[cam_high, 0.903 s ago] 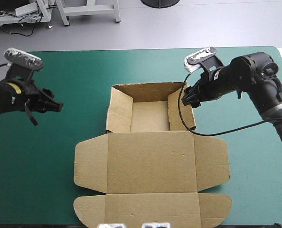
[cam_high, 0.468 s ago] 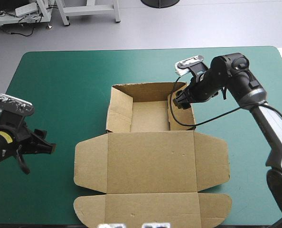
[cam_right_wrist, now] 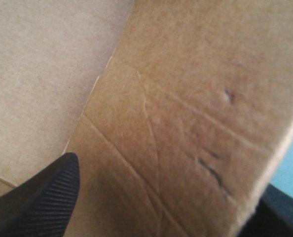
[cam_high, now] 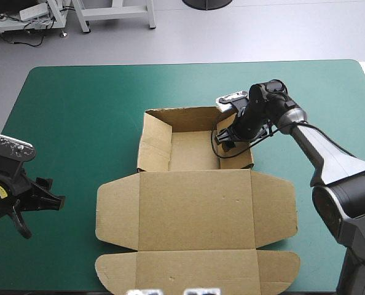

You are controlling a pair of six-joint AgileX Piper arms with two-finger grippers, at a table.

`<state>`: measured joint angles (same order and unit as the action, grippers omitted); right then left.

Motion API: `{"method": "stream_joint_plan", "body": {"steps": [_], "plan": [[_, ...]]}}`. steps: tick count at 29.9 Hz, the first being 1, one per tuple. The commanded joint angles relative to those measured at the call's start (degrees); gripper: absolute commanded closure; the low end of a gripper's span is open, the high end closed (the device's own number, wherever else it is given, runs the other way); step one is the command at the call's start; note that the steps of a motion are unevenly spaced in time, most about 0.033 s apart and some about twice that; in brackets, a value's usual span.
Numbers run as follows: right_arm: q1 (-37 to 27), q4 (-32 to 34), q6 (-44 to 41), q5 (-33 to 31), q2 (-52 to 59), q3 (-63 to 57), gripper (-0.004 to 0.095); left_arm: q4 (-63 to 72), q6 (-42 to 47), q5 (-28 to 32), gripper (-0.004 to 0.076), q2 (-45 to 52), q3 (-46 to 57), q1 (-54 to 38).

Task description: Fold the box

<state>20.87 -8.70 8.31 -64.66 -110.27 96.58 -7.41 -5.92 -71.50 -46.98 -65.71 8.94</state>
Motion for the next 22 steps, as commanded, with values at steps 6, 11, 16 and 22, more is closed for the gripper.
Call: {"method": "stream_joint_plan", "body": {"steps": [6, 11, 16, 22], "plan": [[-0.25, -0.11, 1.88, 2.03, 1.76, 1.3, 0.0907, -0.31, 0.57, 2.71, 0.0332, 0.2, -1.33, -0.24], [-0.59, 1.7, 3.66, 2.03, 1.76, 1.54, 0.0933, -0.31, 0.57, 2.71, 0.0332, 0.2, -1.33, -0.24], [-4.17, 4.45, 5.14, 1.08, 1.76, 6.39, 0.0933, -0.07, 0.57, 2.71, 0.0333, 0.2, -1.33, -0.24], [-15.43, 7.84, 8.07, -2.26, 1.11, 16.61, 0.0933, 0.32, 0.57, 2.97, 0.0337, 0.2, -1.24, -0.24]]}}
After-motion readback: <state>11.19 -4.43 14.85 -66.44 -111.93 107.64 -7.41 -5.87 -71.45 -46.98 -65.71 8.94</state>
